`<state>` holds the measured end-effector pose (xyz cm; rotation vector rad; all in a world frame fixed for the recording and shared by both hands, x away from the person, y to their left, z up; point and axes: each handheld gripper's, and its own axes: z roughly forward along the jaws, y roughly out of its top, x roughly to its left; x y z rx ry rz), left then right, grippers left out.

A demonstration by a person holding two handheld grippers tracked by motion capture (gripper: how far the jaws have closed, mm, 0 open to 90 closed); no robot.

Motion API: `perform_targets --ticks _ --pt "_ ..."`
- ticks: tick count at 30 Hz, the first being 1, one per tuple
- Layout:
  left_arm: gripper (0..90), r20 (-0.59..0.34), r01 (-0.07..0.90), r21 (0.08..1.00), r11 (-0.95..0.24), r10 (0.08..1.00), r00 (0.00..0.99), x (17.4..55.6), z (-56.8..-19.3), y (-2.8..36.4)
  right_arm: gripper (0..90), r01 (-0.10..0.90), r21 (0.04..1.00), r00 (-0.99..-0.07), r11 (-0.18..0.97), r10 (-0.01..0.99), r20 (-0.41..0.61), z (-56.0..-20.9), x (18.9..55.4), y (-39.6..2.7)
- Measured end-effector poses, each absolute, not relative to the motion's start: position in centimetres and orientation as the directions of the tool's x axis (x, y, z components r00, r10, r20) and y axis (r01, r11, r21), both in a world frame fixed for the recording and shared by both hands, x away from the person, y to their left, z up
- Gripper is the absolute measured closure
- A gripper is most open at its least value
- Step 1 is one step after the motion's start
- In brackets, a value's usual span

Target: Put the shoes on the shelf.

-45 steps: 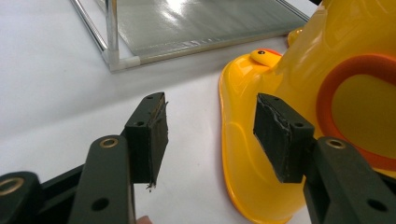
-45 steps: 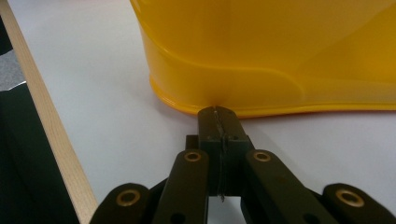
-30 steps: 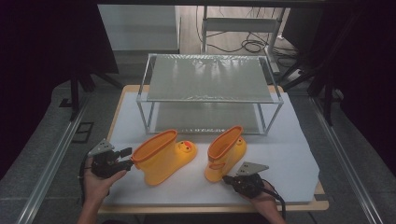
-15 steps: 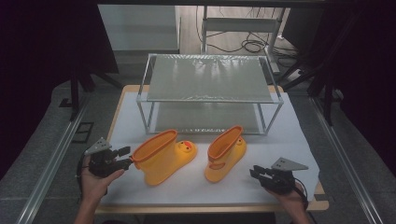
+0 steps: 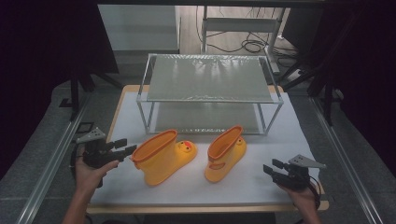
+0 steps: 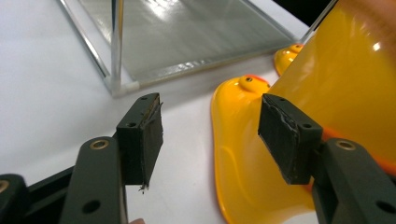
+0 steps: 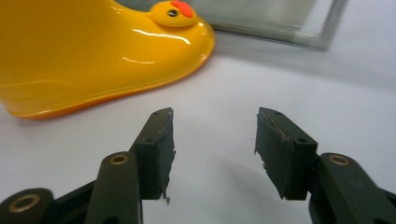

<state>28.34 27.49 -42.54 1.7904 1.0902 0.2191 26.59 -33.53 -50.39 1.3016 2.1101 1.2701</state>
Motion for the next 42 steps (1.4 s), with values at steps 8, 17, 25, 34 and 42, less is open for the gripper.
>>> perform_targets --ticks 8,17,25,34,42 --pt "40.2 -0.305 0.550 0.825 -0.127 0.720 0.623 28.7 -39.2 26.9 44.3 0.539 0.828 -0.485 0.154 0.861 0.156 -50.5 26.8 -34.6" --pt "40.1 -0.298 0.536 0.826 -0.172 0.675 0.675 29.5 -36.4 25.0 44.3 0.547 0.821 -0.484 0.162 0.861 0.153 -50.8 27.0 -34.6" --pt "40.1 -0.285 0.521 0.829 -0.202 0.649 0.705 30.1 -34.7 23.3 44.3 0.551 0.818 -0.486 0.168 0.861 0.150 -51.0 27.1 -34.7" --pt "40.9 -0.282 0.523 0.813 -0.257 0.612 0.739 31.0 -33.5 21.4 44.3 0.561 0.807 -0.489 0.185 0.861 0.142 -51.2 27.1 -34.5" --pt "42.1 -0.278 0.524 0.788 -0.322 0.573 0.771 31.9 -32.4 19.5 44.3 0.568 0.801 -0.487 0.189 0.862 0.142 -51.3 27.2 -34.6"
